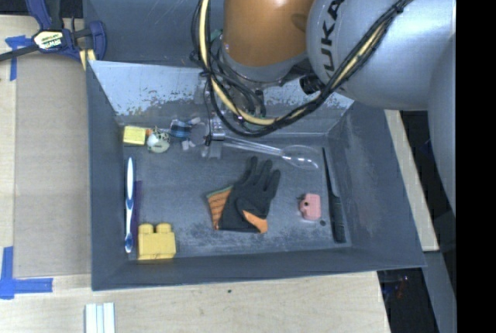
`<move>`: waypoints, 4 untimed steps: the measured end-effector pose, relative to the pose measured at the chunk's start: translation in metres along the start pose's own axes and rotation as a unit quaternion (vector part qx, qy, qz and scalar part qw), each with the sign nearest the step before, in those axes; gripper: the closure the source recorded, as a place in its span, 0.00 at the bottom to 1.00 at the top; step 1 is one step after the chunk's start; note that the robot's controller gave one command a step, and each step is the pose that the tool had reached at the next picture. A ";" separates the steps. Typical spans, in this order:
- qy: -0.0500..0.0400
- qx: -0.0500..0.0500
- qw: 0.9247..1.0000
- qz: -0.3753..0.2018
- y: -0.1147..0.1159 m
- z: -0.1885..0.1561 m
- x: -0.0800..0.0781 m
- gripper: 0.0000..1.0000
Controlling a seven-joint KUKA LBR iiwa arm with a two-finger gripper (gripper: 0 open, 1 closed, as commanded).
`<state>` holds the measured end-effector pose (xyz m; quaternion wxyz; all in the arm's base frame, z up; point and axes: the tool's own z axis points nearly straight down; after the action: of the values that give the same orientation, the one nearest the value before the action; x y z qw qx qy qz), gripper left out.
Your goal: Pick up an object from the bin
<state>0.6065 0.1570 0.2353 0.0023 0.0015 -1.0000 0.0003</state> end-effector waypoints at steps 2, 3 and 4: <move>0.001 0.001 0.999 -0.040 -0.076 0.079 0.054 0.00; -0.009 -0.001 0.985 -0.171 -0.084 0.075 0.060 0.00; -0.004 0.001 0.951 -0.309 -0.090 0.094 0.049 0.00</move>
Offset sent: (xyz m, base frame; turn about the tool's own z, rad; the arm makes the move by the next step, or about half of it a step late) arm -0.0516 -0.0718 -0.0753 -0.0843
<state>0.5570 0.0672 0.1420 -0.0014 0.3105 -0.9506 0.0001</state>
